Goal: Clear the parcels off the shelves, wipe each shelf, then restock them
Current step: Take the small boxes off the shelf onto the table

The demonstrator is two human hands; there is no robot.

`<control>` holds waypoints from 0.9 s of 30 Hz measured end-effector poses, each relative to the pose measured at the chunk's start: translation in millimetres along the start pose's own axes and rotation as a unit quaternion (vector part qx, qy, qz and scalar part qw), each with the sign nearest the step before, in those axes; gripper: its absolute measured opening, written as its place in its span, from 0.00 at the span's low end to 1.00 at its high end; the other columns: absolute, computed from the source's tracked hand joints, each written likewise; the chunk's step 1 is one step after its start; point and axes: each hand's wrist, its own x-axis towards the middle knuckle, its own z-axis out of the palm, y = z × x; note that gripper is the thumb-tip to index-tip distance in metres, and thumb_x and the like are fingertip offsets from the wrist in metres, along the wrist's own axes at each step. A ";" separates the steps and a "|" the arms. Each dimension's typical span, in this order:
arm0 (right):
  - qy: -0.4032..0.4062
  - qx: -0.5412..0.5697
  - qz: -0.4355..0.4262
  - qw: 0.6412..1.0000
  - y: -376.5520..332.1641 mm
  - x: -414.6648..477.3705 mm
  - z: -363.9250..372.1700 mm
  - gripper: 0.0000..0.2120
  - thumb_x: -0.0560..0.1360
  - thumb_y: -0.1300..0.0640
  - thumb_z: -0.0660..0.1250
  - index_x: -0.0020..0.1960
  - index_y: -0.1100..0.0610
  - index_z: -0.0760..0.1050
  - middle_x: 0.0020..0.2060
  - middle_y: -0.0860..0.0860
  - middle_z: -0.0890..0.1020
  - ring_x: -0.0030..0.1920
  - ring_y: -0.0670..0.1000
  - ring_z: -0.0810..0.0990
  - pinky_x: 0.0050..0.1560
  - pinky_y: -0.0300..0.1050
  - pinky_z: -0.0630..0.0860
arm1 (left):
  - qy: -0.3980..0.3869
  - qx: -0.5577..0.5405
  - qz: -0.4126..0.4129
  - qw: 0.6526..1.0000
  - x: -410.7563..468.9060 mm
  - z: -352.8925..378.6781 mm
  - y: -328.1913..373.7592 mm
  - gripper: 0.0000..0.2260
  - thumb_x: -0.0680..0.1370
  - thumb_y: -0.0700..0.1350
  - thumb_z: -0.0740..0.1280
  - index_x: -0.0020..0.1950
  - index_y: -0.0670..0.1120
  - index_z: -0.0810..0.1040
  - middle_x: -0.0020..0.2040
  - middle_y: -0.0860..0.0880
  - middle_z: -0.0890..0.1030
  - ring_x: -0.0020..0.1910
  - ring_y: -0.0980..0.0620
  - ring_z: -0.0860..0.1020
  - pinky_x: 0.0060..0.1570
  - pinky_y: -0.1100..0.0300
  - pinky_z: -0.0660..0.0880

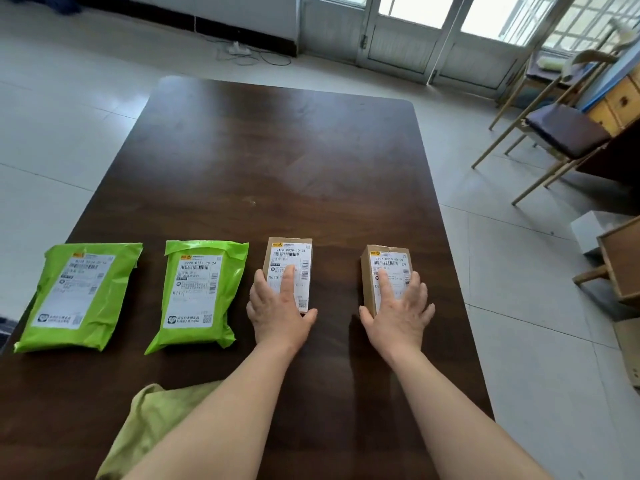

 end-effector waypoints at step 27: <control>0.023 0.063 -0.298 0.952 -88.1 -94.3 -41.9 0.17 0.79 0.50 0.60 0.67 0.50 0.72 0.69 0.51 0.71 0.67 0.54 0.69 0.68 0.48 0.61 | 0.118 -0.146 -0.168 0.968 -107.0 -105.8 -130.5 0.14 0.77 0.46 0.64 0.62 0.48 0.75 0.57 0.47 0.76 0.58 0.46 0.72 0.56 0.53 0.71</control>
